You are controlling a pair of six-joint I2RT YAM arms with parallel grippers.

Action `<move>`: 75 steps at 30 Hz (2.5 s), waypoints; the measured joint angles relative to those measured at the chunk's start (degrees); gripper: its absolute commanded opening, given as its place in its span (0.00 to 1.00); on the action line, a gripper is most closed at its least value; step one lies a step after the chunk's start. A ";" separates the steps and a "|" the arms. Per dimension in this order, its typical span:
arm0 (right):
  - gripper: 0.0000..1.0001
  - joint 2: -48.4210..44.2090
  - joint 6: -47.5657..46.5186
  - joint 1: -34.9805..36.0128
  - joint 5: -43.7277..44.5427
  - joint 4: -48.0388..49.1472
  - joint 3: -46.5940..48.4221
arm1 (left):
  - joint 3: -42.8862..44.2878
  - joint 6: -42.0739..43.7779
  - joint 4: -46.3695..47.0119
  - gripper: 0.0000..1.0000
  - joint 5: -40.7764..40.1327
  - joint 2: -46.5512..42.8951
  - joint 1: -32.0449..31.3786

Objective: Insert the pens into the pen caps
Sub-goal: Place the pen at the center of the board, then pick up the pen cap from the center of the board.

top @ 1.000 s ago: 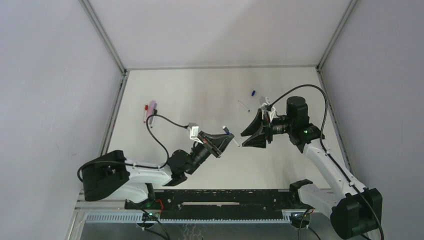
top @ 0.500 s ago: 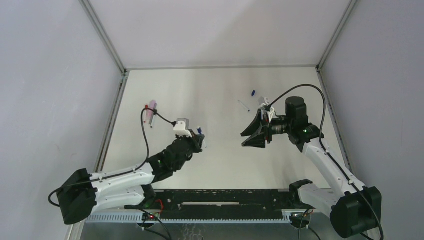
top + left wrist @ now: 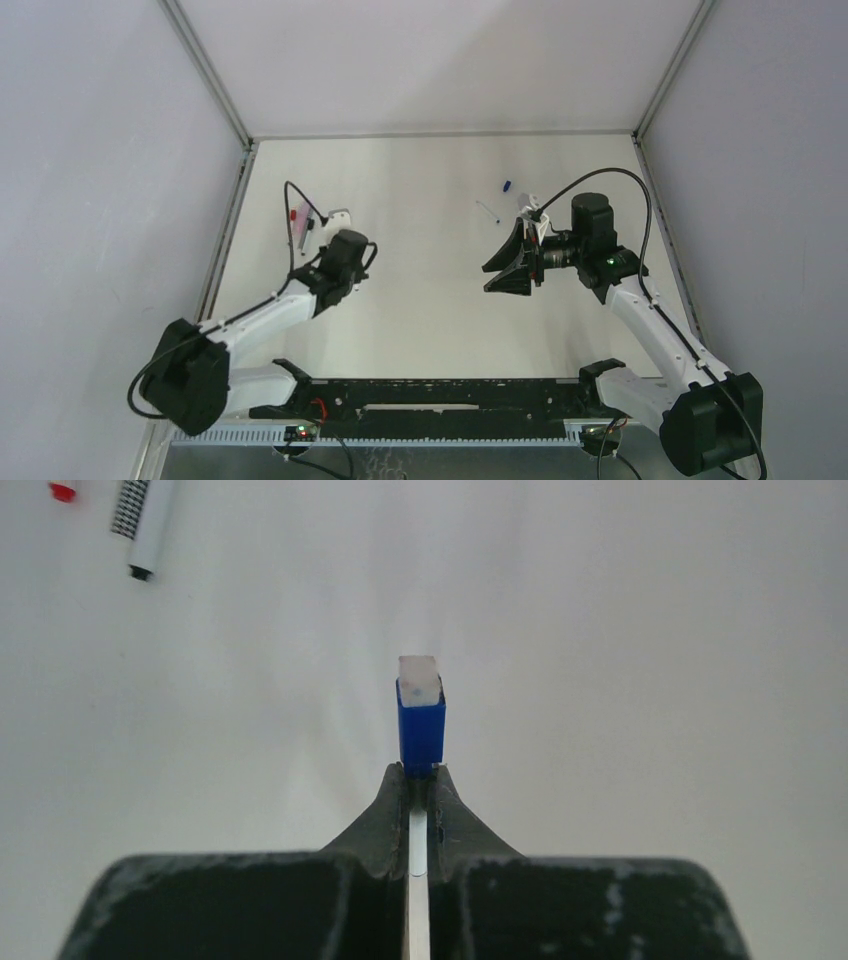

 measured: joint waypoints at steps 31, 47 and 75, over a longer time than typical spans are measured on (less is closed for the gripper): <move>0.60 0.00 -0.26 -0.35 -0.09 -0.59 0.81 | 44.39 21.49 -29.14 0.18 -9.64 45.09 16.68; 0.60 -1.09 -0.24 -1.57 -0.72 -0.87 0.87 | 48.04 23.34 -32.61 0.28 -8.87 47.23 17.66; 0.60 3.74 -6.64 -7.82 11.37 -6.78 4.66 | 21.79 -3.19 -6.43 0.59 42.12 -10.10 15.96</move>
